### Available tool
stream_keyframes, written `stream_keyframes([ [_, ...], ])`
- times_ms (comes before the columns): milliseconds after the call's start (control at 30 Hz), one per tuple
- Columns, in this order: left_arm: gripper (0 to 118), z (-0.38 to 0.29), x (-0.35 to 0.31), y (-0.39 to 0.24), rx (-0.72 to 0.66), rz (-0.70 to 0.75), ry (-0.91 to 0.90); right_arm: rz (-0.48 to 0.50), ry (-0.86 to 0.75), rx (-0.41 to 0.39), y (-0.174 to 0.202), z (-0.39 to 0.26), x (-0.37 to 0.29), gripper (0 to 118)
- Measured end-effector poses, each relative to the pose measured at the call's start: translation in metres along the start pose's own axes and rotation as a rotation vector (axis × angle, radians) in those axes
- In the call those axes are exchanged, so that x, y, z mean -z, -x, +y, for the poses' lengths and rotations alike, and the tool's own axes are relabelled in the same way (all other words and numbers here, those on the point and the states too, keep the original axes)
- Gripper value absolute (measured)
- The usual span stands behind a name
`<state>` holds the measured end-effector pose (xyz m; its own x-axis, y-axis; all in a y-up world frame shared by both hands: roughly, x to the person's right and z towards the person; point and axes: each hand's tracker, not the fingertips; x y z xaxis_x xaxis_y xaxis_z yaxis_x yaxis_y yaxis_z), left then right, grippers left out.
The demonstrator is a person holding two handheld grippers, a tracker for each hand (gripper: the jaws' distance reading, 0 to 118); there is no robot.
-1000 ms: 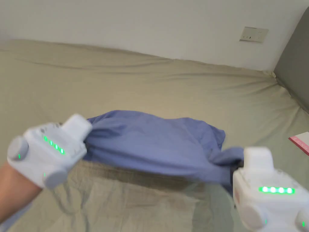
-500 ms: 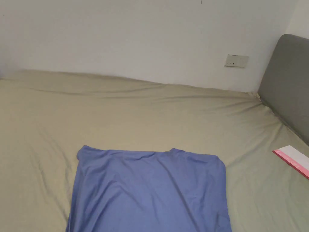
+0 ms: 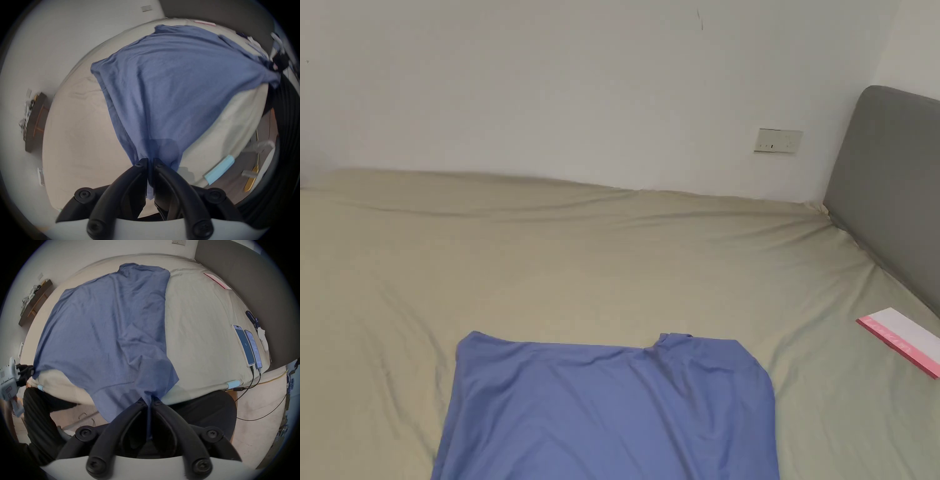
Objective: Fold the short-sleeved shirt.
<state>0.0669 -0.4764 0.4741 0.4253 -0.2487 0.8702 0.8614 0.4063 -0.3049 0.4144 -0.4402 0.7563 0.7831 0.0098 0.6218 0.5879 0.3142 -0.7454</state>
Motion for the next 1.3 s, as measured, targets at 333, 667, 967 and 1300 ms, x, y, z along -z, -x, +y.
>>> stream_keyframes([
  [333,114,0.056,-0.045,0.027,-0.232,-0.037,-0.286,-0.008,-0.415,-0.094,0.004,0.073,-0.065,104],
  [667,111,0.139,-0.163,0.072,-0.516,0.109,-0.827,-0.058,-0.964,-0.219,0.074,0.145,-0.193,103],
  [967,9,0.185,-0.217,0.051,-0.427,0.329,-0.994,-0.060,-1.145,-0.221,0.122,0.163,-0.221,2],
  [1300,0,0.213,-0.208,0.029,-0.326,0.355,-0.994,-0.062,-1.147,-0.246,0.140,0.179,-0.204,2],
])
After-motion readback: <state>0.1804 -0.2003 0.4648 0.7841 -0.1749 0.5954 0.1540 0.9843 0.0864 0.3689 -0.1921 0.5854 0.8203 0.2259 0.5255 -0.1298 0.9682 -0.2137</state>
